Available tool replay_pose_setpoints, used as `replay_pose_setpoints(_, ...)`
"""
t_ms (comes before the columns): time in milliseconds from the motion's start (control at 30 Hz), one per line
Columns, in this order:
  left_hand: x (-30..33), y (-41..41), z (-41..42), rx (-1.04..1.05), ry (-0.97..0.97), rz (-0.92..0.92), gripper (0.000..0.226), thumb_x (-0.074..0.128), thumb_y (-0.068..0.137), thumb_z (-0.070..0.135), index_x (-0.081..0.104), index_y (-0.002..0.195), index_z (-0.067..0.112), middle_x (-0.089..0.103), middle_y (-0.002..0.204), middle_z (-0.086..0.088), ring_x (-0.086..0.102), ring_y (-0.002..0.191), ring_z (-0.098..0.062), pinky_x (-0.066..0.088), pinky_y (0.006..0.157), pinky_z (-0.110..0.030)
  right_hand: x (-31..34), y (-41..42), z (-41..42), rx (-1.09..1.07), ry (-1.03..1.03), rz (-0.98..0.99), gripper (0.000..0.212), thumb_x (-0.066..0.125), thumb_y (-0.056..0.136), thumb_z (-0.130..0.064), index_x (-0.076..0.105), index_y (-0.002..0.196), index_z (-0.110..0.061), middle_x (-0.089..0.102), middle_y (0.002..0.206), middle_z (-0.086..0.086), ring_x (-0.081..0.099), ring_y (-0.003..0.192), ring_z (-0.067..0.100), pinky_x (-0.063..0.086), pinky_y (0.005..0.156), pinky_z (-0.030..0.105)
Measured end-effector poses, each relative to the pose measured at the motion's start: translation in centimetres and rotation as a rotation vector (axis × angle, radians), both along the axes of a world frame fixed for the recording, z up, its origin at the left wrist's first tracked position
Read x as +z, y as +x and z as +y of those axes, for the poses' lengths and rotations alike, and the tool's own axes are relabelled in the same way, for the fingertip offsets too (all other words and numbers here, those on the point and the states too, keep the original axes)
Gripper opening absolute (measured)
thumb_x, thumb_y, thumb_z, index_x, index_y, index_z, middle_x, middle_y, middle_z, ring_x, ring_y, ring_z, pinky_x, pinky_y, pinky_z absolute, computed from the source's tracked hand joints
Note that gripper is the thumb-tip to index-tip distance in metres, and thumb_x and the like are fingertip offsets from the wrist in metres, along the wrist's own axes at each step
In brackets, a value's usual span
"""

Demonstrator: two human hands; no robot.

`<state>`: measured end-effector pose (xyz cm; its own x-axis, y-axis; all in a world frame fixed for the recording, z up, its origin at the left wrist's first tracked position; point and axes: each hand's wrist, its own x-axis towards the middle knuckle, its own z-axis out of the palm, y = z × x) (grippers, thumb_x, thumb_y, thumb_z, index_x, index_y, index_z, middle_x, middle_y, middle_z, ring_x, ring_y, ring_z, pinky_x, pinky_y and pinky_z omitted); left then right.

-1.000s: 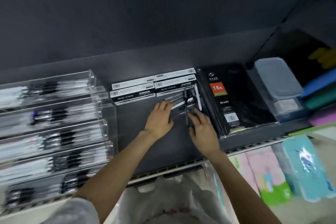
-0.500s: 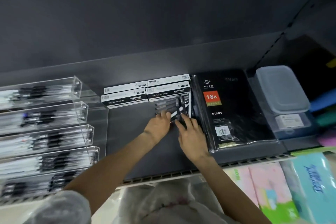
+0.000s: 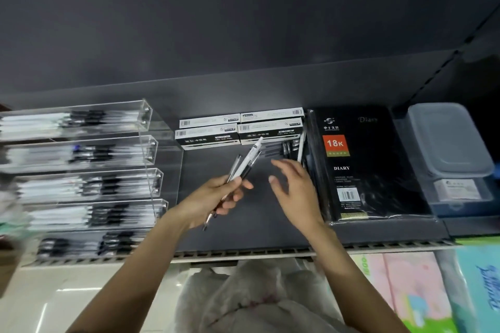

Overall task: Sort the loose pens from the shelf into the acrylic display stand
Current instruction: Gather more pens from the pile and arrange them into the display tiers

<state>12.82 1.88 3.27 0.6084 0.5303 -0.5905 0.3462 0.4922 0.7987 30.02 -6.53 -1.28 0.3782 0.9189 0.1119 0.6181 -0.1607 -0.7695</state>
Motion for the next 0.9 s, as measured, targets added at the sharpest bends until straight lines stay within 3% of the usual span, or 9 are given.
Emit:
replay_pose_setpoints(100, 0.9, -0.2, -1.1, 0.038, -0.084, -0.080, 0.027, 0.041, 0.099, 0.022, 0.063, 0.107, 0.008, 0.045, 0.061, 0.007, 0.031, 0.047, -0.002, 0.021, 0.038, -0.013, 3.4, -0.7, 1.1, 0.028, 0.057, 0.445, 0.041, 0.058, 0.092, -0.020, 0.048, 0.132, -0.023, 0.060, 0.114, -0.009, 0.059, 0.098, 0.005, 0.048, 0.082, 0.017)
replay_pose_setpoints(167, 1.2, -0.8, -1.7, 0.020, -0.108, -0.102, 0.028, 0.043, 0.097, 0.023, 0.064, 0.107, 0.009, 0.045, 0.061, 0.008, 0.032, 0.048, -0.002, 0.021, 0.039, -0.012, 4.6, -1.1, 1.6, 0.070, 0.039, 0.608, 0.036, 0.056, 0.093, -0.018, 0.050, 0.128, -0.026, 0.063, 0.113, -0.003, 0.063, 0.097, 0.010, 0.052, 0.073, 0.021)
replay_pose_setpoints(267, 1.5, -2.2, -2.3, -0.016, -0.127, -0.143, 0.030, 0.047, 0.092, 0.028, 0.064, 0.107, 0.009, 0.045, 0.063, 0.008, 0.031, 0.049, -0.002, 0.023, 0.039, -0.012, 5.7, -1.8, 2.0, 0.119, 0.008, 0.631, 0.019, 0.058, 0.092, -0.011, 0.062, 0.107, -0.022, 0.068, 0.100, 0.008, 0.064, 0.086, 0.012, 0.054, 0.065, 0.026)
replay_pose_setpoints(400, 1.6, -4.7, -2.6, -0.037, -0.123, -0.184, 0.032, 0.048, 0.089, 0.029, 0.061, 0.112, 0.010, 0.043, 0.063, 0.009, 0.030, 0.046, -0.001, 0.023, 0.038, -0.012, 6.4, -4.0, 2.5, 0.128, -0.033, 0.778, 0.011, 0.057, 0.091, -0.004, 0.063, 0.092, -0.013, 0.065, 0.081, 0.002, 0.060, 0.067, 0.005, 0.049, 0.058, 0.021)
replay_pose_setpoints(567, 1.5, -8.9, -2.5, -0.028, -0.101, -0.191, 0.028, 0.043, 0.096, 0.023, 0.058, 0.118, 0.015, 0.041, 0.062, 0.009, 0.026, 0.044, -0.001, 0.021, 0.037, -0.011, 6.7, -6.5, 3.7, -0.274, 0.119, 0.893, 0.016, 0.051, 0.094, -0.007, 0.054, 0.080, -0.013, 0.055, 0.070, 0.002, 0.056, 0.056, 0.006, 0.045, 0.055, 0.021)
replay_pose_setpoints(633, 1.3, -10.9, -2.3, 0.028, -0.123, -0.207, 0.026, 0.039, 0.099, 0.018, 0.058, 0.118, 0.014, 0.039, 0.062, 0.006, 0.025, 0.043, -0.001, 0.021, 0.036, -0.011, 7.1, -7.1, 4.0, -0.375, 0.228, 0.917, 0.016, 0.050, 0.094, -0.006, 0.051, 0.081, -0.014, 0.053, 0.067, 0.002, 0.056, 0.054, 0.006, 0.043, 0.053, 0.021)
replay_pose_setpoints(733, 1.1, -13.7, -1.9, 0.124, -0.184, -0.259, 0.023, 0.043, 0.096, 0.020, 0.060, 0.111, 0.013, 0.042, 0.062, 0.003, 0.030, 0.043, -0.004, 0.023, 0.036, -0.014, 7.8, -9.0, 4.1, -0.339, 0.295, 0.927, 0.011, 0.048, 0.094, 0.000, 0.052, 0.095, -0.011, 0.054, 0.074, 0.005, 0.059, 0.055, 0.010, 0.047, 0.054, 0.021)
replay_pose_setpoints(900, 0.0, -19.0, -1.5, 0.350, -0.200, -0.398, 0.014, 0.053, 0.091, 0.015, 0.063, 0.096, 0.006, 0.051, 0.067, -0.002, 0.046, 0.051, -0.012, 0.042, 0.049, -0.021, 8.7, -15.1, 4.0, -0.237, 0.244, 0.998, 0.018, 0.050, 0.091, 0.003, 0.053, 0.083, -0.013, 0.062, 0.065, -0.001, 0.067, 0.063, 0.019, 0.052, 0.063, 0.023)
